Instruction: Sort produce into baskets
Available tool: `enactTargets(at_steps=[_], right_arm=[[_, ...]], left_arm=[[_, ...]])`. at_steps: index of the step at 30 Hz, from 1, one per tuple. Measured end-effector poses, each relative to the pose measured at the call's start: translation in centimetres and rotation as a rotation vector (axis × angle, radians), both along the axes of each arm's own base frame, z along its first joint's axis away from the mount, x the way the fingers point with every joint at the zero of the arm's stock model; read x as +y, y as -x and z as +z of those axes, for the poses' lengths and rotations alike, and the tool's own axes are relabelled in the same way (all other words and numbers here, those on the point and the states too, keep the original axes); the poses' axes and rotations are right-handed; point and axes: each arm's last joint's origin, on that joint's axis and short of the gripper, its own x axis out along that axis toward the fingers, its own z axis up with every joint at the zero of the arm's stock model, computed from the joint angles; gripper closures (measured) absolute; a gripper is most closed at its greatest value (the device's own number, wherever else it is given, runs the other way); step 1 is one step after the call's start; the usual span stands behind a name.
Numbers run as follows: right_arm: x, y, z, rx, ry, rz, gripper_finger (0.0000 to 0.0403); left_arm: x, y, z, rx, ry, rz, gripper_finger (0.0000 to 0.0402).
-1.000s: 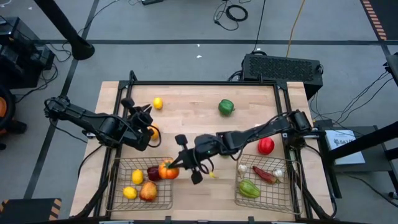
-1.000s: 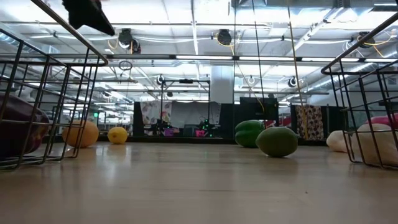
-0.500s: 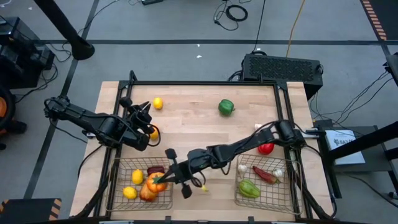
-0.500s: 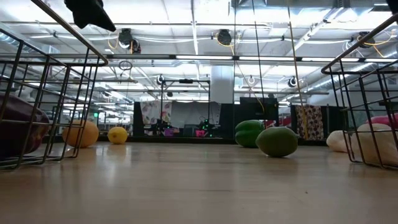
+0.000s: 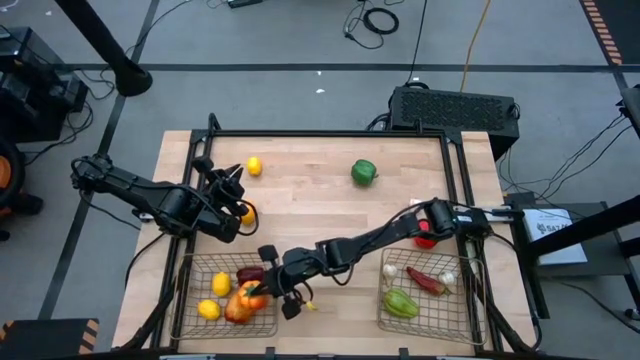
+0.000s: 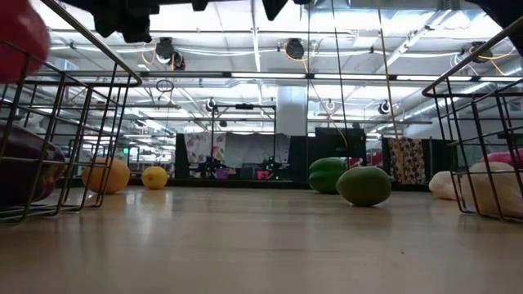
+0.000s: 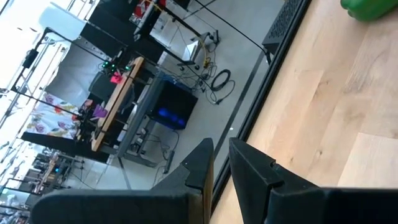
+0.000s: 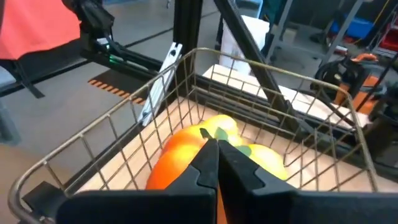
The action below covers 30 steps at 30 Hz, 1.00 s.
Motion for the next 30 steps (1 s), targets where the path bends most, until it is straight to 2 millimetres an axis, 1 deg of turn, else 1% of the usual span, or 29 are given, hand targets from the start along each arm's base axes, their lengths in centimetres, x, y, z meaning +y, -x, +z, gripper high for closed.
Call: enactTargets(at_steps=[3, 7, 11, 17, 20, 23, 27, 30], right_arm=[[-0.4, 0.0, 0.0, 0.024, -0.005, 0.004, 0.0403], [-0.9, 0.0, -0.6, 0.087, -0.012, 0.027, 0.0393], [-1.1, 0.0, -0.5, 0.095, -0.035, 0.074, 0.0362], [-1.2, 0.1, -0.4, 0.106, -0.034, 0.070, 0.0304], [-1.4, 0.5, 0.9, 0.103, -0.016, 0.062, 0.0286], [-1.7, 1.5, 3.3, 0.101, 0.031, 0.027, 0.0278], [-2.3, 3.6, 6.6, 0.148, 0.110, -0.040, 0.0278], [-2.8, 5.5, 8.6, 0.213, 0.174, -0.114, 0.0281]], left_arm=[[0.0, 0.0, 0.0, -0.002, 0.003, 0.000, 0.0340], [-0.1, -0.1, -0.1, 0.002, 0.036, -0.010, 0.0340], [-0.1, -0.2, -0.1, 0.003, 0.069, -0.020, 0.0340], [-0.2, -0.3, -0.1, -0.005, 0.078, -0.022, 0.0340], [-0.2, -0.2, -0.1, -0.002, 0.085, -0.025, 0.0340], [-0.2, -0.2, -0.2, 0.007, 0.106, -0.032, 0.0340], [-0.3, -0.3, -0.3, 0.020, 0.144, -0.045, 0.0340], [-0.4, -0.3, -0.4, 0.029, 0.173, -0.056, 0.0340]])
